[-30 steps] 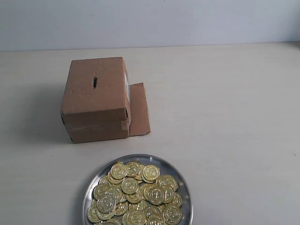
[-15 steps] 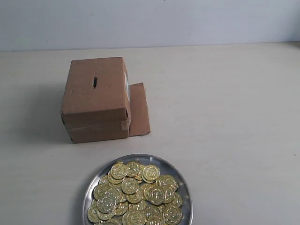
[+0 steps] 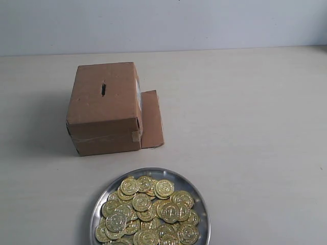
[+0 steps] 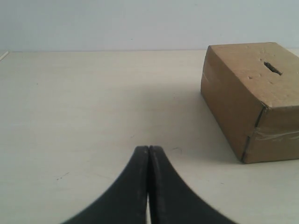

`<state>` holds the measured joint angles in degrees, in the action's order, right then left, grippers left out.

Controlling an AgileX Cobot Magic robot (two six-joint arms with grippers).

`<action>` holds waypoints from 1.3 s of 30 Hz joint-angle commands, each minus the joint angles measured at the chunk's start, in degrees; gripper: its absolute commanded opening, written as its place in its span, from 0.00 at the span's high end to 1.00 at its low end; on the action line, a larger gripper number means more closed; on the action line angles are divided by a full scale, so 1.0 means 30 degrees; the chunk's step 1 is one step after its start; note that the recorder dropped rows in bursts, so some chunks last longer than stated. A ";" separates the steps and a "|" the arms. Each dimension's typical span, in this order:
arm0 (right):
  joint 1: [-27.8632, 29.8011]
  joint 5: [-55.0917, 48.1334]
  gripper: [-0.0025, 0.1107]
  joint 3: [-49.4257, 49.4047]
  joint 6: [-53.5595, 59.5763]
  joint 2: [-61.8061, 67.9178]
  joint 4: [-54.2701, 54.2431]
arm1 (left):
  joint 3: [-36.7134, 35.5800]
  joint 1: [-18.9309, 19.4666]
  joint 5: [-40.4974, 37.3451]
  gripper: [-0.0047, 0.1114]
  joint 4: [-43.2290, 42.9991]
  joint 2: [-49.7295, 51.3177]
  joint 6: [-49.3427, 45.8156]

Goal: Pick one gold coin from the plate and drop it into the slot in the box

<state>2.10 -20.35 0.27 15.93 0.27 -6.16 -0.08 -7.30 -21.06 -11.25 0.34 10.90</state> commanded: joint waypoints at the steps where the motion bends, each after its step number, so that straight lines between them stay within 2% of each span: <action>1: -0.0038 0.0071 0.98 -0.0090 0.0088 -0.0089 0.0001 | 0.0026 -0.0106 0.0230 0.96 -0.0050 -0.0115 0.0011; 12: -0.0038 0.0327 0.98 -0.0090 0.0165 -0.0089 0.0385 | 0.0026 -0.0106 0.0230 0.96 -0.0050 -0.0115 0.0011; 19: -0.0038 0.1544 0.98 -0.0090 0.0121 -0.0089 -0.2042 | 0.0026 -0.0106 0.0283 0.96 -0.0044 -0.0115 0.0011; 35: -0.0038 0.2356 0.98 -0.0090 0.0159 -0.0089 -0.2326 | 0.0026 -0.0106 0.1124 0.96 -0.0003 -0.0115 0.0011; 39: -0.0038 0.3474 0.98 -0.0090 -0.1091 -0.0089 -0.4040 | 0.0026 -0.0106 0.1124 0.96 -0.0003 -0.0115 0.0011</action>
<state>2.10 -12.82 0.27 14.74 0.27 -15.17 -0.08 -7.30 -18.51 -11.25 0.34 10.90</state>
